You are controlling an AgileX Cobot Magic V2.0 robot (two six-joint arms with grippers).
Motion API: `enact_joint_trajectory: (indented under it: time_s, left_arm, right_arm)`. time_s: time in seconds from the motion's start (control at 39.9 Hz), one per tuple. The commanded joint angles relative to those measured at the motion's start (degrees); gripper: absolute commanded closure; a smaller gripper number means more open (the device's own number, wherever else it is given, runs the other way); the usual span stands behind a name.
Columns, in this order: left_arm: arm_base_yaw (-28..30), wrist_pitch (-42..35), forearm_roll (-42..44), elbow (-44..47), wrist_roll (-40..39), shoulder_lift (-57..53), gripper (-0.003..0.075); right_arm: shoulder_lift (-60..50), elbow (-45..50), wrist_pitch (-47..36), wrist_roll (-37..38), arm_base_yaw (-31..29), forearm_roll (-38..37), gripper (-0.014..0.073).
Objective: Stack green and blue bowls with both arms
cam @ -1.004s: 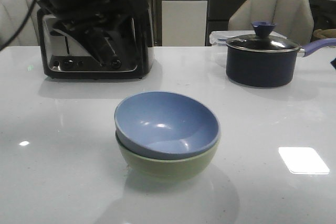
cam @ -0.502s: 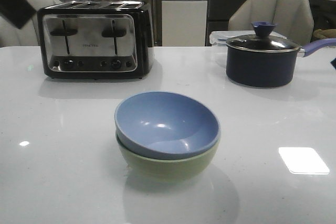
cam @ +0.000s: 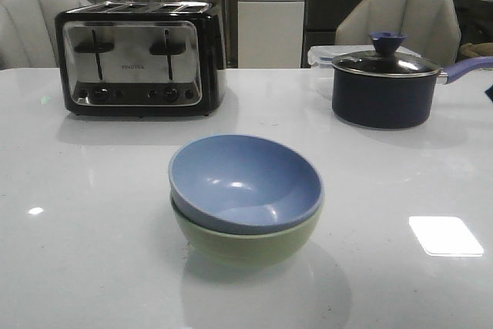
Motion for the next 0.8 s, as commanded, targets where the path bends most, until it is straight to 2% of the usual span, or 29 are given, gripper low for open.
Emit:
enact_joint_trajectory:
  time_s: [0.0,0.25,0.33,0.38,0.6,0.65,0.78]
  left_arm:
    - [-0.32,-3.58,-0.18,-0.2,-0.05,-1.08,0.0316]
    - [-0.32,-3.58,0.12,1.8,-0.05,-1.08,0.0321]
    - [-0.32,-3.58,0.12,1.79,-0.05,-1.08,0.0356]
    - [-0.32,-3.58,0.12,1.79,-0.05,-1.08,0.0387]
    - [-0.32,-3.58,0.12,1.79,-0.05,-1.08,0.0575]
    - [-0.32,-3.58,0.12,1.79,-0.05,-1.08,0.0624]
    - [-0.32,-3.58,0.12,1.79,-0.05,-1.08,0.0627]
  right_arm:
    - [-0.41,-1.56,-3.53,-0.6,0.04,0.14,0.0148]
    - [-0.34,-1.56,-3.2,-0.6,0.04,0.14,0.0161]
    - [-0.34,-1.56,-3.2,-0.6,0.04,0.14,0.0224]
    - [-0.34,-1.56,-3.2,-0.6,0.04,0.14,0.0298]
    - [-0.34,-1.56,-3.37,-0.6,0.04,0.14,0.054]
    - [-0.34,-1.56,-3.23,-0.6,0.04,0.14,0.0539]
    - [-0.34,-1.56,-3.29,-0.6,0.04,0.14,0.0539]
